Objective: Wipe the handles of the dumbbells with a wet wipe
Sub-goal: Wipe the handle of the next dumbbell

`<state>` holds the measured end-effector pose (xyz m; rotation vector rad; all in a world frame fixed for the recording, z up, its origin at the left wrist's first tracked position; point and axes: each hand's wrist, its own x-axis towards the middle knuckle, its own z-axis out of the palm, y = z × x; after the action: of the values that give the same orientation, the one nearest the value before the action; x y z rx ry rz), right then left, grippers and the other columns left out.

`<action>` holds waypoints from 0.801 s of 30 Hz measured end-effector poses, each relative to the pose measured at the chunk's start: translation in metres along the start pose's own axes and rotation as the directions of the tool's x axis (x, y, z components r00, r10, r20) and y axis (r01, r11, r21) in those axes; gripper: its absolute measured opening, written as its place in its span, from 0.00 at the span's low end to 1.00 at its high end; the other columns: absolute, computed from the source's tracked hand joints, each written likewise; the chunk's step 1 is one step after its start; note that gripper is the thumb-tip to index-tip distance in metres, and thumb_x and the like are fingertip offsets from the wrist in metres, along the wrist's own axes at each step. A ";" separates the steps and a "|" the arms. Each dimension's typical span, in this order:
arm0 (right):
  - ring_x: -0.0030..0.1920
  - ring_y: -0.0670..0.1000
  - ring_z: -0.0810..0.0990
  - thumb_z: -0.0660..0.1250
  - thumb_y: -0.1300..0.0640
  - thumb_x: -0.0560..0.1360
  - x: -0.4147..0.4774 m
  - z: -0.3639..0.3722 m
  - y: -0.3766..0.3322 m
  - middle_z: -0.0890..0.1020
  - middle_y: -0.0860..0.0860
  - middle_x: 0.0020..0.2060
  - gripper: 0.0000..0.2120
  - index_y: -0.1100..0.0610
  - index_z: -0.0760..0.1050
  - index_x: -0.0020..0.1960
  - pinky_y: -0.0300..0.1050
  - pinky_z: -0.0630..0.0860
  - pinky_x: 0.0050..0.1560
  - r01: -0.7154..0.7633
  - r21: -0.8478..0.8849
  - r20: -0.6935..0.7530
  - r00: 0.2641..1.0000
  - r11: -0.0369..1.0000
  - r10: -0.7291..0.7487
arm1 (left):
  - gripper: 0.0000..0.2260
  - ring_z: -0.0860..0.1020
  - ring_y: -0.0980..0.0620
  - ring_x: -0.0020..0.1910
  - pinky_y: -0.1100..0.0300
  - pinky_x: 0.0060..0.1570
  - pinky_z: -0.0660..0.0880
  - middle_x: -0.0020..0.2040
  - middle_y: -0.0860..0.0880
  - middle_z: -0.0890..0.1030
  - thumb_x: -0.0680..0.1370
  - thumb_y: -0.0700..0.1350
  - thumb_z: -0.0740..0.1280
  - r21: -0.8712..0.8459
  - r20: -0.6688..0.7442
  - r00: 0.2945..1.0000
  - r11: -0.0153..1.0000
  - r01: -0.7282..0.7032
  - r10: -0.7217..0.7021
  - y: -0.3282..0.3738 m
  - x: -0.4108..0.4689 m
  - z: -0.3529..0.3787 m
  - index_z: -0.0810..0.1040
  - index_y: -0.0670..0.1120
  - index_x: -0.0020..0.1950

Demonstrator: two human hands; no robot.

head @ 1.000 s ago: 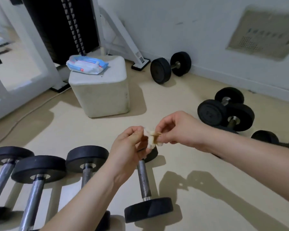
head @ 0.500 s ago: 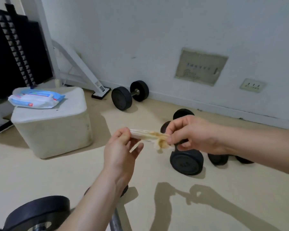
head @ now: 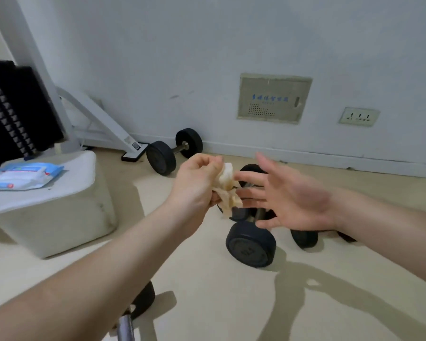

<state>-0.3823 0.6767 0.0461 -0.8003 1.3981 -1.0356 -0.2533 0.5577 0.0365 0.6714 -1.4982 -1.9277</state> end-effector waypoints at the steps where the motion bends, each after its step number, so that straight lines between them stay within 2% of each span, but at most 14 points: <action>1: 0.66 0.48 0.71 0.60 0.31 0.71 -0.002 -0.008 0.001 0.78 0.48 0.63 0.28 0.43 0.72 0.65 0.57 0.61 0.65 0.031 -0.041 0.032 0.999 0.999 -0.029 | 0.07 0.71 0.56 0.19 0.67 0.21 0.66 0.30 0.47 0.73 0.81 0.43 0.63 0.043 0.030 1.000 0.999 -0.009 0.008 -0.001 0.003 0.014 0.72 0.43 0.44; 2: 0.64 0.48 0.73 0.63 0.33 0.70 -0.002 -0.015 0.003 0.79 0.49 0.62 0.27 0.46 0.74 0.64 0.55 0.62 0.63 0.073 -0.093 0.012 0.997 0.993 -0.072 | 0.07 0.71 0.56 0.19 0.67 0.21 0.67 0.29 0.48 0.74 0.81 0.44 0.63 0.083 0.047 0.999 0.996 -0.021 0.017 -0.004 0.007 0.028 0.72 0.43 0.45; 5: 0.48 0.50 0.77 0.72 0.46 0.67 -0.003 -0.042 0.010 0.84 0.56 0.50 0.20 0.57 0.80 0.54 0.49 0.65 0.53 0.192 -0.135 -0.168 0.962 0.972 -0.213 | 0.07 0.72 0.56 0.20 0.67 0.21 0.67 0.28 0.49 0.74 0.80 0.44 0.64 0.135 0.036 0.999 0.990 -0.035 0.031 -0.012 0.018 0.067 0.72 0.42 0.47; 8: 0.37 0.45 0.77 0.73 0.57 0.68 -0.016 -0.083 0.017 0.83 0.51 0.38 0.07 0.57 0.83 0.46 0.42 0.66 0.45 0.196 -0.114 -0.137 0.968 0.974 -0.211 | 0.08 0.70 0.56 0.20 0.66 0.22 0.66 0.29 0.49 0.72 0.80 0.45 0.65 0.151 -0.026 0.999 0.988 -0.015 0.019 -0.023 0.034 0.095 0.72 0.43 0.44; 9: 0.36 0.44 0.77 0.72 0.60 0.69 -0.020 -0.098 0.020 0.83 0.50 0.36 0.03 0.55 0.83 0.43 0.41 0.66 0.44 0.181 -0.123 -0.112 0.974 0.976 -0.195 | 0.08 0.68 0.55 0.21 0.65 0.23 0.65 0.29 0.49 0.71 0.80 0.45 0.65 0.134 -0.049 0.999 0.991 0.008 -0.001 -0.028 0.039 0.102 0.72 0.44 0.42; 12: 0.40 0.49 0.78 0.72 0.67 0.69 -0.030 -0.138 0.031 0.82 0.52 0.36 0.07 0.55 0.82 0.39 0.42 0.69 0.45 0.136 -0.270 -0.096 0.981 0.953 -0.168 | 0.10 0.70 0.46 0.32 0.58 0.33 0.68 0.33 0.44 0.71 0.78 0.46 0.67 -0.041 -0.120 0.985 0.992 0.116 -0.121 -0.045 0.053 0.116 0.73 0.44 0.40; 13: 0.42 0.51 0.77 0.71 0.68 0.69 -0.032 -0.149 0.036 0.81 0.54 0.37 0.08 0.56 0.82 0.39 0.43 0.69 0.45 0.129 -0.263 -0.104 0.981 0.956 -0.161 | 0.10 0.71 0.43 0.37 0.56 0.36 0.69 0.35 0.42 0.72 0.77 0.47 0.68 -0.112 -0.143 0.976 0.982 0.152 -0.167 -0.051 0.056 0.120 0.73 0.43 0.41; 14: 0.45 0.52 0.76 0.70 0.68 0.70 -0.032 -0.159 0.043 0.80 0.55 0.39 0.07 0.57 0.81 0.39 0.44 0.69 0.46 0.138 -0.203 -0.108 0.981 0.969 -0.162 | 0.10 0.73 0.43 0.37 0.56 0.35 0.71 0.35 0.42 0.73 0.77 0.48 0.68 -0.169 -0.162 0.966 0.970 0.176 -0.203 -0.057 0.057 0.124 0.74 0.43 0.42; 16: 0.49 0.53 0.77 0.67 0.66 0.72 -0.029 -0.175 0.056 0.81 0.55 0.44 0.05 0.56 0.77 0.40 0.46 0.69 0.47 0.166 0.065 -0.103 0.982 0.984 -0.158 | 0.13 0.74 0.49 0.29 0.62 0.27 0.70 0.32 0.46 0.75 0.76 0.51 0.69 -0.234 -0.167 0.955 0.951 0.203 -0.245 -0.070 0.055 0.133 0.74 0.42 0.44; 17: 0.51 0.51 0.78 0.67 0.62 0.73 -0.026 -0.180 0.063 0.81 0.54 0.47 0.02 0.56 0.75 0.42 0.48 0.69 0.48 0.168 0.190 -0.075 0.985 0.967 -0.156 | 0.15 0.72 0.51 0.28 0.63 0.26 0.69 0.32 0.46 0.74 0.75 0.53 0.69 -0.241 -0.153 0.956 0.948 0.210 -0.251 -0.077 0.053 0.137 0.74 0.41 0.44; 18: 0.52 0.50 0.78 0.67 0.57 0.73 -0.023 -0.183 0.069 0.81 0.53 0.49 0.04 0.56 0.74 0.46 0.49 0.69 0.50 0.155 0.262 -0.041 0.988 0.952 -0.150 | 0.17 0.72 0.48 0.31 0.62 0.29 0.70 0.34 0.43 0.73 0.74 0.55 0.69 -0.233 -0.133 0.959 0.949 0.214 -0.249 -0.086 0.051 0.142 0.75 0.40 0.46; 20: 0.51 0.49 0.78 0.69 0.48 0.72 -0.012 -0.186 0.086 0.81 0.51 0.50 0.17 0.58 0.75 0.55 0.49 0.69 0.52 0.130 0.220 0.018 0.990 0.967 -0.137 | 0.20 0.70 0.41 0.41 0.54 0.40 0.71 0.42 0.39 0.72 0.73 0.56 0.70 -0.178 -0.130 0.966 0.963 0.201 -0.225 -0.101 0.048 0.150 0.76 0.39 0.48; 21: 0.49 0.48 0.78 0.70 0.47 0.71 -0.008 -0.184 0.093 0.82 0.51 0.49 0.19 0.58 0.76 0.56 0.47 0.69 0.51 0.141 0.142 0.017 0.989 0.980 -0.145 | 0.19 0.70 0.40 0.43 0.51 0.43 0.71 0.44 0.38 0.73 0.73 0.56 0.70 -0.142 -0.159 0.966 0.973 0.182 -0.204 -0.108 0.047 0.152 0.77 0.39 0.48; 24: 0.39 0.45 0.77 0.73 0.53 0.67 0.000 -0.183 0.110 0.83 0.50 0.39 0.07 0.54 0.82 0.44 0.40 0.68 0.42 0.168 0.050 -0.036 0.985 0.985 -0.166 | 0.13 0.76 0.42 0.39 0.52 0.38 0.75 0.39 0.40 0.77 0.74 0.52 0.70 -0.093 -0.352 0.925 0.989 0.116 -0.142 -0.129 0.046 0.156 0.79 0.41 0.41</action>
<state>-0.5522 0.7427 -0.0654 -0.8767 1.3418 -1.2144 -0.4142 0.6523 -0.0535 1.0490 -1.1777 -1.8210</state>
